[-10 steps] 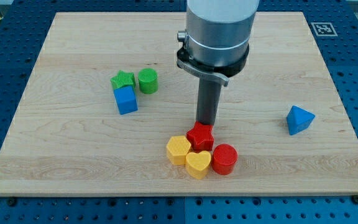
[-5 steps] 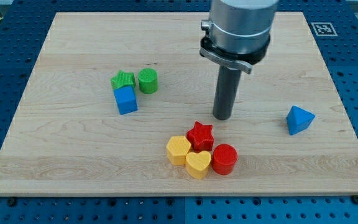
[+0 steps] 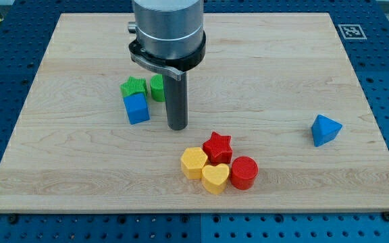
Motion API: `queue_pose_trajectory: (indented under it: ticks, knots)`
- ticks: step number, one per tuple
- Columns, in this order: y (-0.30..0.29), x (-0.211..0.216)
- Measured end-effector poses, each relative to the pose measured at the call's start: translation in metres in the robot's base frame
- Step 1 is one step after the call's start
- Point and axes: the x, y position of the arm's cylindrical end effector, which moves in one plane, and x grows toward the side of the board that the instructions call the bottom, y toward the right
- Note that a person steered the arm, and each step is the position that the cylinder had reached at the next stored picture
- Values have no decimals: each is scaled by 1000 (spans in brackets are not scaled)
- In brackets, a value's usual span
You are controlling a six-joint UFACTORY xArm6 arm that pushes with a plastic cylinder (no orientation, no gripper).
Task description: Push the blue cube left and up
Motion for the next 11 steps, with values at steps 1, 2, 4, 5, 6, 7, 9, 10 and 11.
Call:
queue_pose_trajectory:
  ticks: [1,2,4,5,6,7,9,10,11]
  knots:
    - [-19,-7]
    - [-47,-12]
    - [-107,-13]
    - [-124,-13]
    - [-132,-13]
    - [-136,-18]
    - [-140,-50]
    - [-137,-50]
    - [-115,-42]
